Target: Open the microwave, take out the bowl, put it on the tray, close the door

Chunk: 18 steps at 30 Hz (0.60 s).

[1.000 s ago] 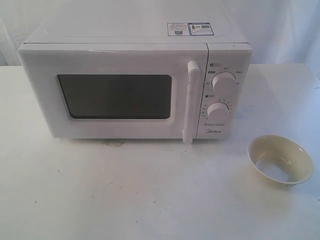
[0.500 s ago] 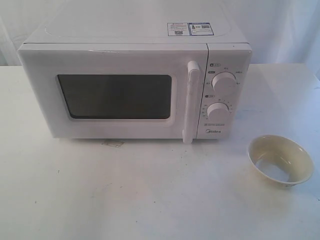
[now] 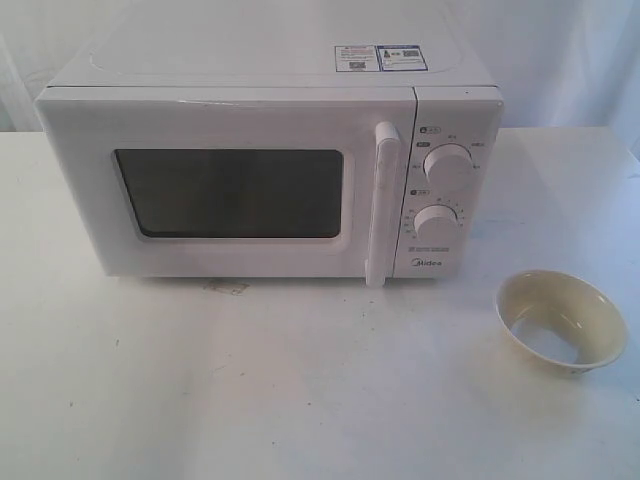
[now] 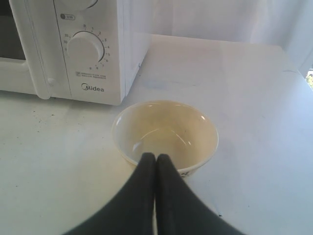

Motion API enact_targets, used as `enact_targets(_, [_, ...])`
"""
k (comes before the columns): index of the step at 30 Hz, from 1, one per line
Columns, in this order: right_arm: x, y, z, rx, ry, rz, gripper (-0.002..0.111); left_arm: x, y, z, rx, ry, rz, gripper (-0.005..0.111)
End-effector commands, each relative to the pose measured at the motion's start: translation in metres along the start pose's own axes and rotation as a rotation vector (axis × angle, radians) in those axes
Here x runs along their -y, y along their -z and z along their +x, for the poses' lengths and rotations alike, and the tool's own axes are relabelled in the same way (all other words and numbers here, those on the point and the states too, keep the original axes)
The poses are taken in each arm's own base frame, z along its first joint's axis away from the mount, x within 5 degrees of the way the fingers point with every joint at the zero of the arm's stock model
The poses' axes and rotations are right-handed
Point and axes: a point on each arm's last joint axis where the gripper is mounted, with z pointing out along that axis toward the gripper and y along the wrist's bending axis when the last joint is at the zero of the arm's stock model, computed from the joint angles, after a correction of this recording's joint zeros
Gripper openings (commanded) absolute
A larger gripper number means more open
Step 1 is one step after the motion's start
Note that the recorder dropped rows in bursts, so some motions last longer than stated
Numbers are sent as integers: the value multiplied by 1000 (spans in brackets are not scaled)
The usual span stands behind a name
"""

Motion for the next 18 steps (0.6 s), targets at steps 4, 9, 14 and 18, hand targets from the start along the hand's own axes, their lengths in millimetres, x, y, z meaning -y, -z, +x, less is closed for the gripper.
enact_targets(4, [0, 0, 1, 1, -2, 6, 0, -18, 15, 19, -25, -389, -118, 0])
enact_targets(9, [0, 0, 1, 1, -2, 6, 0, -34, 23, 37, -35, -516, -183, 0])
enact_targets(14, [0, 0, 1, 1, -2, 6, 0, -52, 26, 56, -61, -536, -254, 0])
enact_targets(18, [0, 0, 1, 1, -2, 6, 0, -71, 22, 77, -136, -573, -297, 0])
